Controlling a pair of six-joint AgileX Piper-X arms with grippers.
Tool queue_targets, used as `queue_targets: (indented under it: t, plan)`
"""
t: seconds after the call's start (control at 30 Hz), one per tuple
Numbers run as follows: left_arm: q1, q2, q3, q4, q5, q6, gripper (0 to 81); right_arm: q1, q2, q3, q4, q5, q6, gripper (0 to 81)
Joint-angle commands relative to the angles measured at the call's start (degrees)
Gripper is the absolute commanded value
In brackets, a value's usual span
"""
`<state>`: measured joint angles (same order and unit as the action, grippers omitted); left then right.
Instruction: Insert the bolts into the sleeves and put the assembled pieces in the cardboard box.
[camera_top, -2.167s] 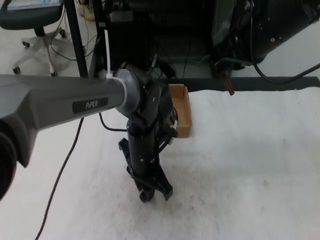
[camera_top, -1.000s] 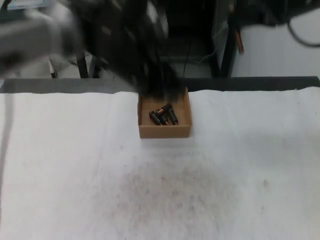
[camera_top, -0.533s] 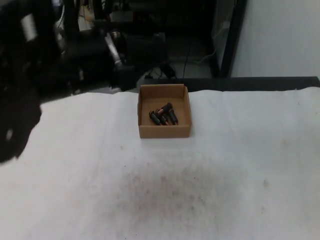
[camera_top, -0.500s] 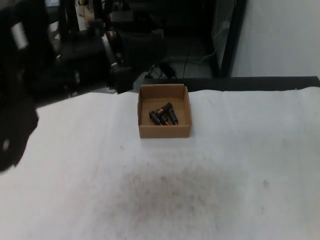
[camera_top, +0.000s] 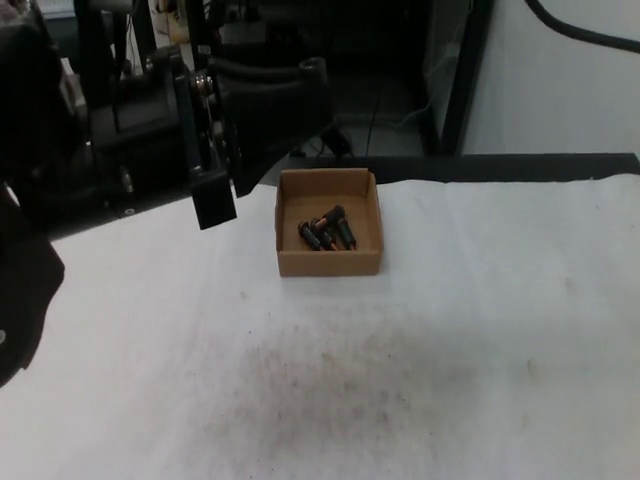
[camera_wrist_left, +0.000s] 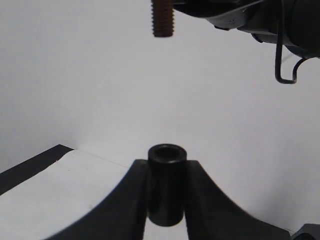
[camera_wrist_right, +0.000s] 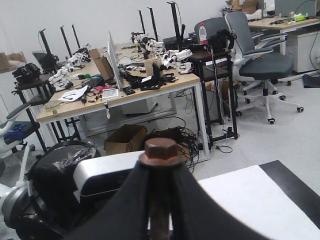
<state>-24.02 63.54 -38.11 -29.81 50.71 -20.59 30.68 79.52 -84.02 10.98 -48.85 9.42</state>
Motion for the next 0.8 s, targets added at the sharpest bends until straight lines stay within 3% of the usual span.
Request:
queue_targets:
  t: [0.0, 0.23, 0.77]
  plan:
    - [0.1, -0.4, -0.3, -1.3, 0.7, -0.6, 0.4, 0.2, -0.8, -0.2, -1.0, 0.5, -0.5, 0.8]
    - [0.1, -0.4, -0.6, -4.4, -3.9, -0.4, 0.4, 0.3, -0.8, -0.2, -1.0, 0.3, -0.5, 0.8]
    - [0.1, -0.4, -0.8, -8.6, -4.0, -3.7, 0.4, 2.1, 0.6, 0.4, -0.8, 0.5, -2.5, 0.8]
